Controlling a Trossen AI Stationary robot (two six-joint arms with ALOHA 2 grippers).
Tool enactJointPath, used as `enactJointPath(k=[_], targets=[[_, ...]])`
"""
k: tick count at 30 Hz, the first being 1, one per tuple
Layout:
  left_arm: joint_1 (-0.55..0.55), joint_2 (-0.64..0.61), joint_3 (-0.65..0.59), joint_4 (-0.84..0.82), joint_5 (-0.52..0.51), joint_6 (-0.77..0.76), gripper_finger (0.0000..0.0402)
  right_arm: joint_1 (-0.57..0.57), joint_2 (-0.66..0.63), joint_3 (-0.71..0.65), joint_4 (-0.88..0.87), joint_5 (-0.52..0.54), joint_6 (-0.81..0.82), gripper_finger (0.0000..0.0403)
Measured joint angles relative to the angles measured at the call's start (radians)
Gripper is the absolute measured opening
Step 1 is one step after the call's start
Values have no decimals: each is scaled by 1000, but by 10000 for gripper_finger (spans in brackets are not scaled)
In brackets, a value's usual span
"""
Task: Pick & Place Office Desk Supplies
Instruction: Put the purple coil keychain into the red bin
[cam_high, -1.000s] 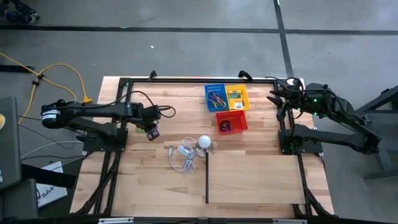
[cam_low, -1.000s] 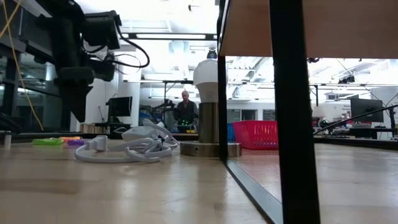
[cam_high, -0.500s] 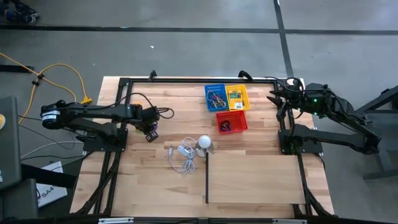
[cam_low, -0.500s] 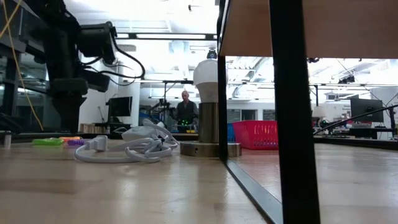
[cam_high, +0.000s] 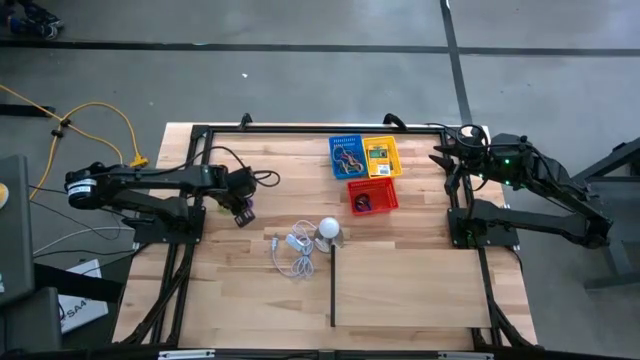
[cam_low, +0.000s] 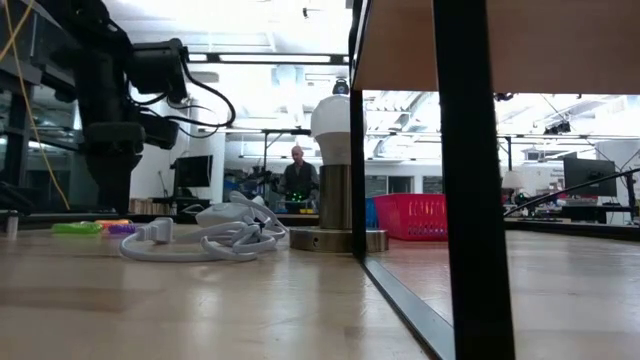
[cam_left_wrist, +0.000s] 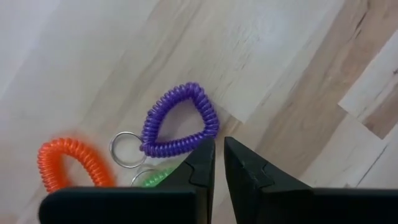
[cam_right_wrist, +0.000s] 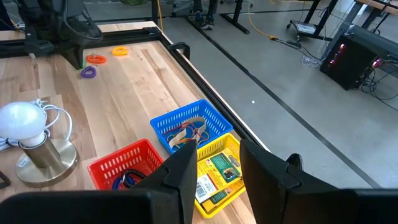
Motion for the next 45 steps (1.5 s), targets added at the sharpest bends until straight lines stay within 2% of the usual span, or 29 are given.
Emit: enactJointPath(k=[10,18,21,30,35,45], targets=[[-1,0,0,11,44,31,37,0,0,0,0,0,0,110],[-1,1,0,11,39,29,103,0,0,0,0,0,0,110],[-1,1,0,11,21,27,114,0,0,0,0,0,0,110],[-30,55,0,16,-18,30,117,0,0,0,0,0,0,110],[-30,94,0,74,-51,108,117,0,0,0,0,0,0,110],[-30,95,0,82,-61,118,117,0,0,0,0,0,0,110]])
